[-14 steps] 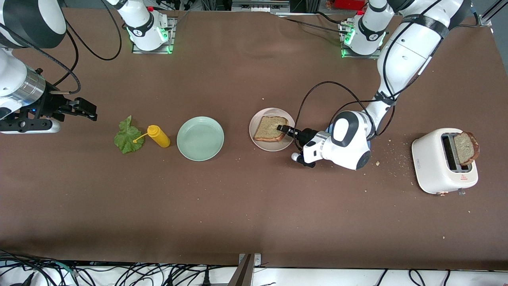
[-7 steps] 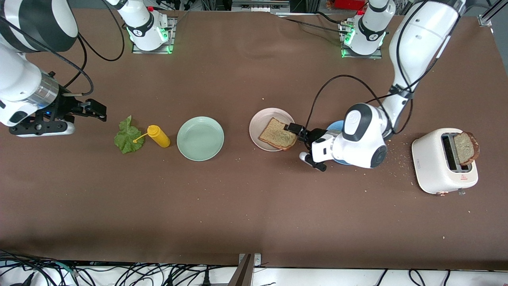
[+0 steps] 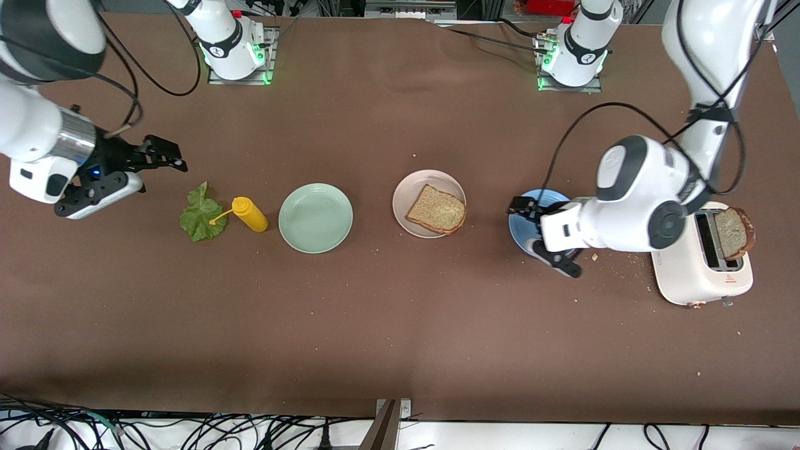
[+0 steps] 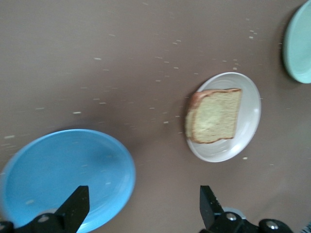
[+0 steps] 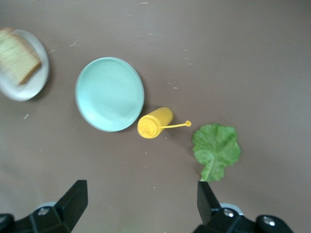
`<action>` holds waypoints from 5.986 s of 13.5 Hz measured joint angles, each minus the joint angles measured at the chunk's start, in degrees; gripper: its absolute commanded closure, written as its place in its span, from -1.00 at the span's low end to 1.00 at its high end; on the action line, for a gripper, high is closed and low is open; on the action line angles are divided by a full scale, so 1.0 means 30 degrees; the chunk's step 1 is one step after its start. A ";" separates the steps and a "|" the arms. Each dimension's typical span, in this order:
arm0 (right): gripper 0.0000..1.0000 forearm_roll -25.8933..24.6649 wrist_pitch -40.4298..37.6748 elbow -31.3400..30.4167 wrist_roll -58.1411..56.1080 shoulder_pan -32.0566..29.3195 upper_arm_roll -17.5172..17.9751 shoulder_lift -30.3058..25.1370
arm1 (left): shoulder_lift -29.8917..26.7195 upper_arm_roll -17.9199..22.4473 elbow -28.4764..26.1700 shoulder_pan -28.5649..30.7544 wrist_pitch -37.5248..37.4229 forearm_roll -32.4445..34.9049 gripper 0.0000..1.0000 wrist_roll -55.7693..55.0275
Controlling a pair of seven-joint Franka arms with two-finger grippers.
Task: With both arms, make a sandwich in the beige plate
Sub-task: 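Withdraw the left gripper while the right gripper reaches the yellow bottle, then grasp the yellow bottle with the right gripper while the left gripper rises, then lift the yellow bottle and carry it over the toast with the right gripper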
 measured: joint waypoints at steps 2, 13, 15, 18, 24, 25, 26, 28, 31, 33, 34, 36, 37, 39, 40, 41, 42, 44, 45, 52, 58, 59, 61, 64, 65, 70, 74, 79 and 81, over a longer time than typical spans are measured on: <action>-1.00 0.1289 -0.1258 -0.0005 -0.3715 -0.0405 -0.1050 0.0213 | -0.0528 0.0031 0.0504 0.0490 -0.0173 0.1797 -1.00 -0.0002; -1.00 0.7939 -0.5438 -0.0083 -1.9140 -0.5371 -0.1341 0.5623 | -0.2489 0.0147 0.4568 0.1843 -0.3798 0.7781 -1.00 -0.0097; -1.00 0.9280 -0.5800 -0.0091 -2.1084 -0.6022 -0.1338 0.6982 | -0.2498 0.0150 0.4718 0.2338 -0.3994 0.7244 -1.00 -0.0300; -1.00 1.0657 -0.6438 -0.0083 -2.4851 -0.6278 -0.1291 0.9324 | -0.2502 0.0153 0.4719 0.3936 -0.4194 0.4208 -1.00 -0.1148; -1.00 1.1591 -0.6308 0.0672 -3.0152 -0.6187 -0.0651 1.2759 | -0.3506 -0.0379 0.4742 0.4228 -0.6146 0.3793 -1.00 -0.2865; -1.00 1.1605 -0.6297 0.1237 -3.0726 -0.6178 -0.0470 1.3317 | -0.3644 -0.0380 0.4742 0.4207 -0.6307 0.3793 -1.00 -0.2870; -1.00 1.1611 -0.6254 0.1747 -3.1172 -0.6163 -0.0303 1.3831 | -0.3731 -0.0381 0.4742 0.4173 -0.6438 0.3815 -1.00 -0.2871; -1.00 1.1618 -0.5911 0.2336 -3.2178 -0.6046 -0.0164 1.4513 | -0.3783 -0.0381 0.4741 0.4127 -0.6559 0.3822 -1.00 -0.2872; -1.00 1.1976 -0.5317 0.2491 -3.3277 -0.5625 -0.0090 1.4845 | -0.3783 -0.0381 0.4741 0.4123 -0.6783 0.3822 -1.00 -0.2873; -1.00 1.2463 -0.4928 0.2494 -3.3658 -0.5333 0.0062 1.4997 | -0.3784 -0.0396 0.4740 0.4109 -0.6811 0.3822 -1.00 -0.2872; -1.00 1.2563 -0.4669 0.2497 -3.3860 -0.5209 0.0228 1.5107 | -0.3784 -0.0399 0.4741 0.4101 -0.6822 0.3822 -1.00 -0.2872; -1.00 1.2618 -0.4003 0.2499 -3.4255 -0.5049 0.0703 1.5318 | -0.3784 -0.0396 0.4740 0.4101 -0.6949 0.3822 -1.00 -0.2872; -1.00 1.2625 -0.3715 0.2500 -3.4342 -0.4999 0.0898 1.5382 | -0.3784 -0.0391 0.4740 0.4101 -0.6998 0.3822 -1.00 -0.2872; -1.00 1.2626 -0.3338 0.2503 -3.4508 -0.4973 0.1177 1.5457 | -0.3788 -0.0389 0.4741 0.4104 -0.7025 0.3822 -1.00 -0.2872; -1.00 1.2627 -0.3300 0.2504 -3.4544 -0.4966 0.1266 1.5519 | -0.3804 -0.0395 0.4741 0.4103 -0.7059 0.3822 -1.00 -0.2872; -1.00 1.2628 -0.3296 0.2506 -3.4577 -0.4939 0.1310 1.5606 | -0.3850 -0.0400 0.4741 0.4101 -0.7157 0.3822 -1.00 -0.2872; -0.99 1.2629 -0.3295 0.2505 -3.4586 -0.4897 0.1347 1.5700 | -0.3921 -0.0401 0.4741 0.4099 -0.7249 0.3822 -1.00 -0.2873; -0.52 1.2631 -0.3295 0.2505 -3.4579 -0.4792 0.1354 1.5838 | -0.4062 -0.0422 0.4742 0.4072 -0.7307 0.3822 -1.00 -0.2873; -0.01 1.2631 -0.3294 0.2506 -3.4570 -0.4765 0.1354 1.5875 | -0.4107 -0.0448 0.4742 0.4018 -0.7317 0.3822 -1.00 -0.2874; 1.00 1.2629 -0.3290 0.2630 -3.3302 -0.4395 0.1353 1.5900 | -0.4797 0.0684 0.4191 0.2469 -0.7318 0.3816 -1.00 -0.2920; 1.00 1.2381 -0.3345 0.3694 -2.6867 -0.3127 0.1516 1.3857 | -0.8127 0.5114 0.0049 -0.1502 -0.5582 0.3234 -1.00 -0.2987; 1.00 1.1932 -0.3377 0.4351 -2.5284 -0.2540 0.1535 1.3188 | -0.8324 0.5202 -0.0215 -0.1560 -0.5511 0.3232 -1.00 -0.2988; 1.00 0.9794 -0.4165 0.6780 -2.1174 -0.1288 0.1577 1.2145 | -0.8547 0.5272 -0.0506 -0.1744 -0.5415 0.3230 -1.00 -0.3004; 1.00 0.8411 -0.5569 0.9550 -1.5932 0.0243 0.1577 1.1627 | -0.8578 0.5367 -0.0544 -0.1935 -0.5406 0.3230 -1.00 -0.3059; 1.00 0.7846 -0.5651 0.9958 -1.4884 0.0732 0.1578 1.1647 | -0.8561 0.5374 -0.0544 -0.1936 -0.5403 0.3230 -1.00 -0.3059; 1.00 0.3563 -0.5659 1.1770 -1.0320 0.4663 0.1595 1.1645 | -0.8540 0.5464 -0.0544 -0.1926 -0.5377 0.3228 -1.00 -0.3060; 1.00 -0.0649 -0.5589 1.2554 -0.6996 0.8263 0.1614 1.1550 | -0.8539 0.5720 -0.0543 -0.1662 -0.5361 0.3229 -1.00 -0.3051; 1.00 -0.6727 -0.5327 1.2678 -0.4717 1.2768 0.1569 1.1610 | -0.8539 0.5695 -0.0543 -0.1652 -0.5354 0.3228 -1.00 -0.3051; 1.00 -0.8813 -0.5266 1.2645 -0.4473 1.4228 0.1495 1.1850 | -0.8539 0.5698 -0.0543 -0.1648 -0.5354 0.3228 -1.00 -0.3051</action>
